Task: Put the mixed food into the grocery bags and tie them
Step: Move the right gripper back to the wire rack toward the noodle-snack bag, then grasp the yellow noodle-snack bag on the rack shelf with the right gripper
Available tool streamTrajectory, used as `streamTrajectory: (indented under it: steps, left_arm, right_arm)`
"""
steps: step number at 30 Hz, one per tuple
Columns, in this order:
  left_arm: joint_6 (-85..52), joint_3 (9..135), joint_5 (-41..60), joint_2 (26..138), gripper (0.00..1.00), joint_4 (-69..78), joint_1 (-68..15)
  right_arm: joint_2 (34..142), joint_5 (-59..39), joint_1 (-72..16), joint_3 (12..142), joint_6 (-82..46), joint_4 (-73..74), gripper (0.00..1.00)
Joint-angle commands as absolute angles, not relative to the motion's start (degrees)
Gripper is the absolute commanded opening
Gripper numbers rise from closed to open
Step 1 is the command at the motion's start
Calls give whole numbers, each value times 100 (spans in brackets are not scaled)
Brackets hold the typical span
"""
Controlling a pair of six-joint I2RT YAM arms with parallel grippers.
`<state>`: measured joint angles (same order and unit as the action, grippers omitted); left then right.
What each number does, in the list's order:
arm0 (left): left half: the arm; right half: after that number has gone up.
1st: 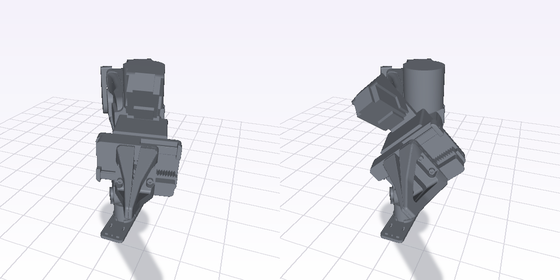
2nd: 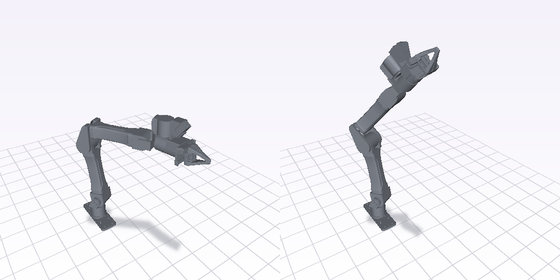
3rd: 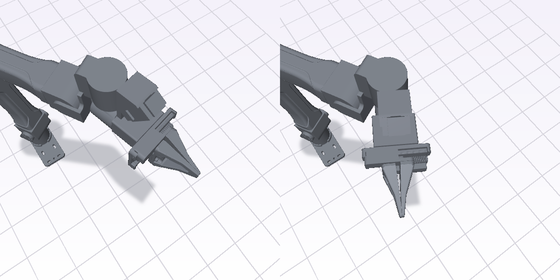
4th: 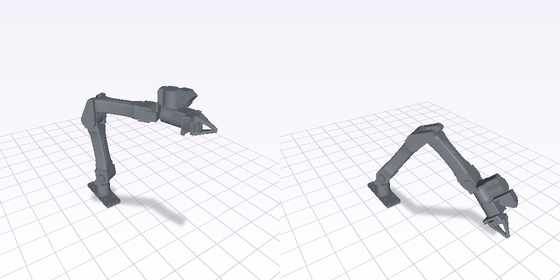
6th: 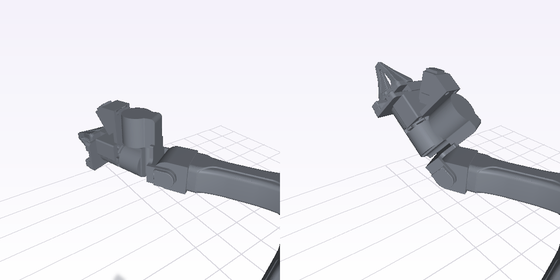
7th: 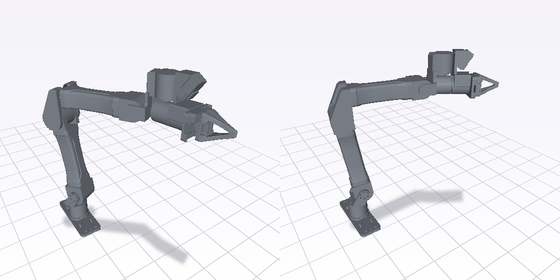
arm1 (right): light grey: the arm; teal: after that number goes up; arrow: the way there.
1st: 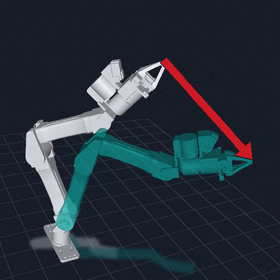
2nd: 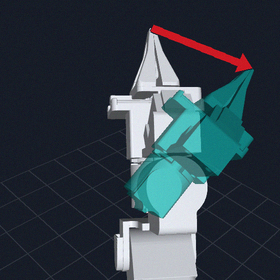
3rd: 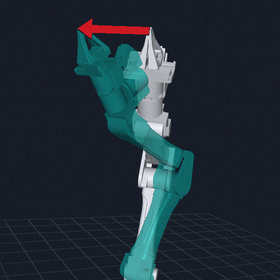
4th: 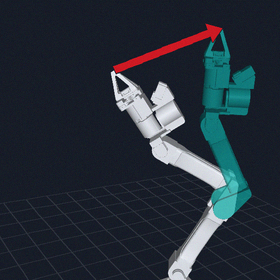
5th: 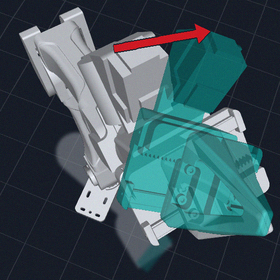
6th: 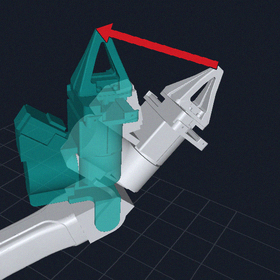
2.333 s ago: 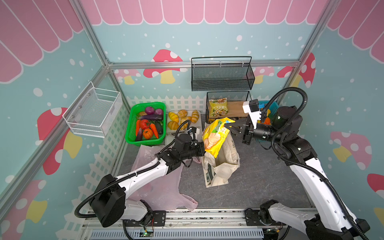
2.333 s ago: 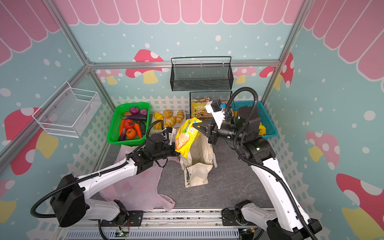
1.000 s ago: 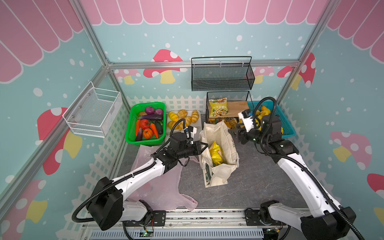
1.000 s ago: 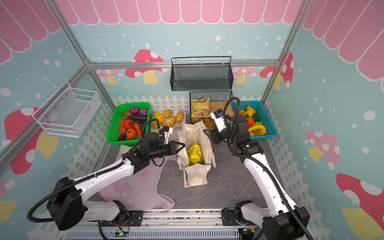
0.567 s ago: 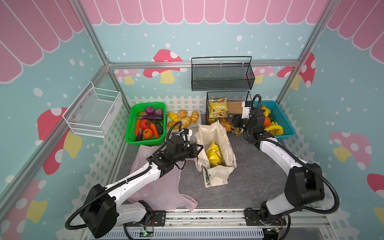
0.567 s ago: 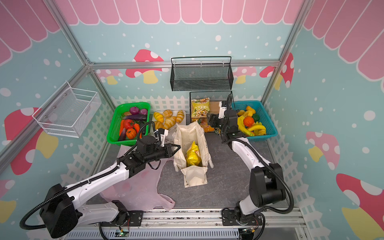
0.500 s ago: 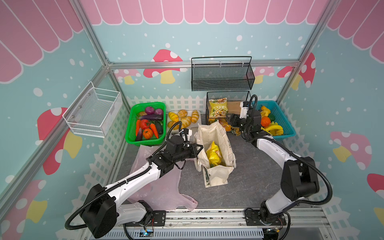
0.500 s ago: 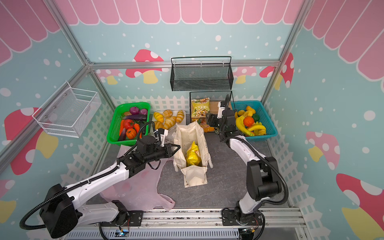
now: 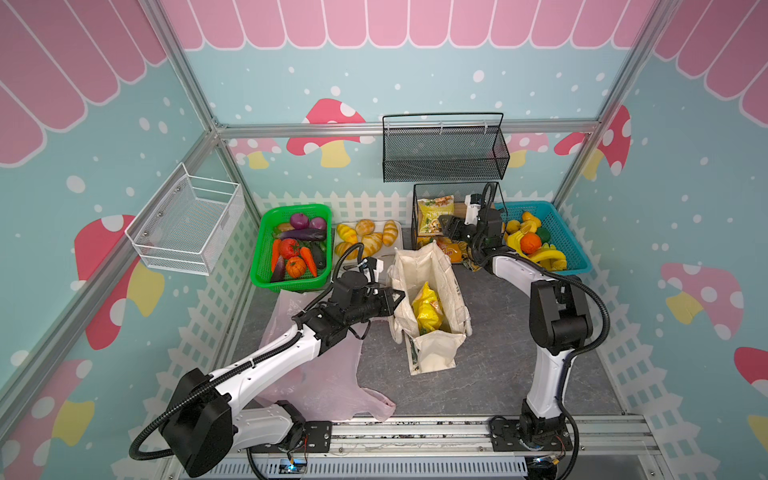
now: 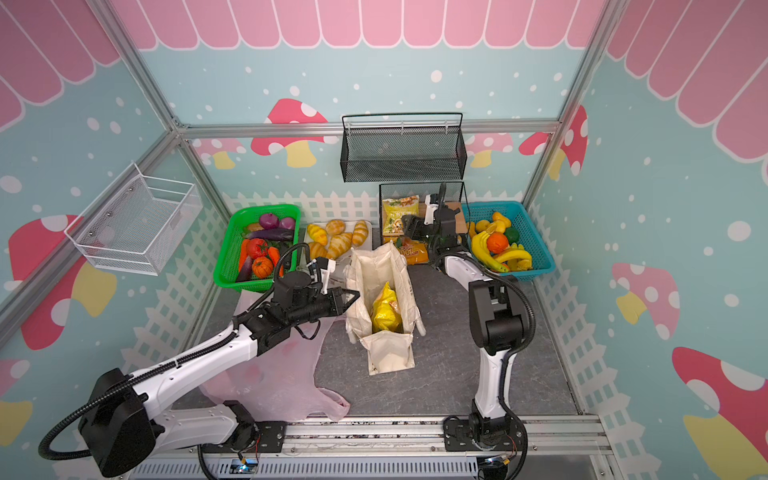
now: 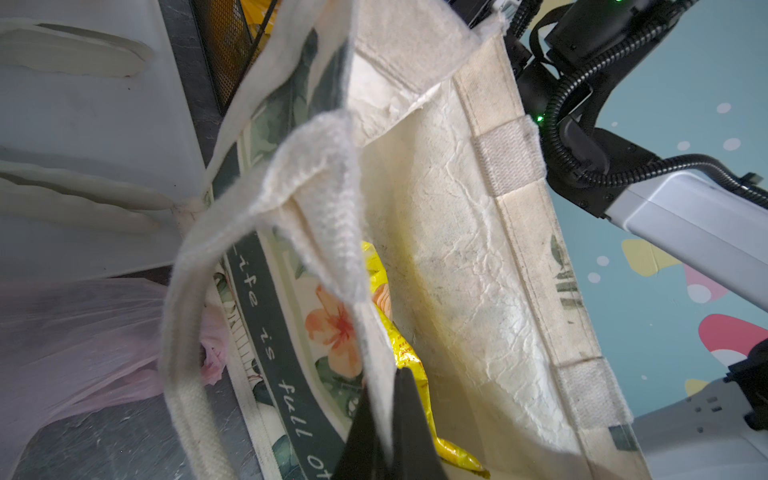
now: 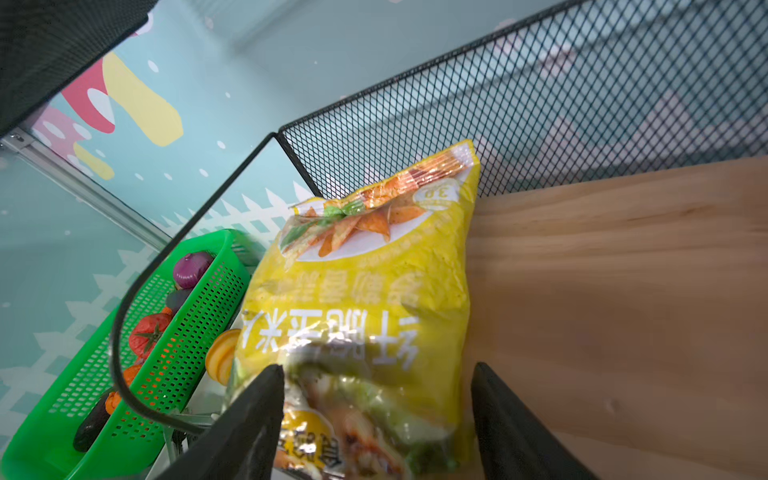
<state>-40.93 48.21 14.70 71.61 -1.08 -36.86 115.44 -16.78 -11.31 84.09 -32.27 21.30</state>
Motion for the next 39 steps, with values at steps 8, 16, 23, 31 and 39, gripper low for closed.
streamTrajectory:
  steps: [8, 16, 23, 31, 39]
  left_arm:
    - [-3940, 4753, 1380, 7137, 0, -246, -3648]
    - [-3933, 4764, 1419, 7164, 0, -237, -3648]
    - [-3925, 4786, 1405, 7197, 0, -212, -3647]
    - [-3962, 4721, 1190, 7119, 0, -220, -3648]
    - [-3993, 4483, 1056, 6946, 0, -280, -3612]
  right_arm:
    - [11543, -2504, -924, 8123, -3617, 3260, 30]
    - [10603, -2576, -624, 7156, -3577, 3955, 0]
    - [9788, -2358, -470, 6414, -3133, 3773, 0]
    - [10088, -2564, -815, 6808, -2775, 3455, 60]
    - [10837, -2388, -1059, 7759, -2569, 3063, 82]
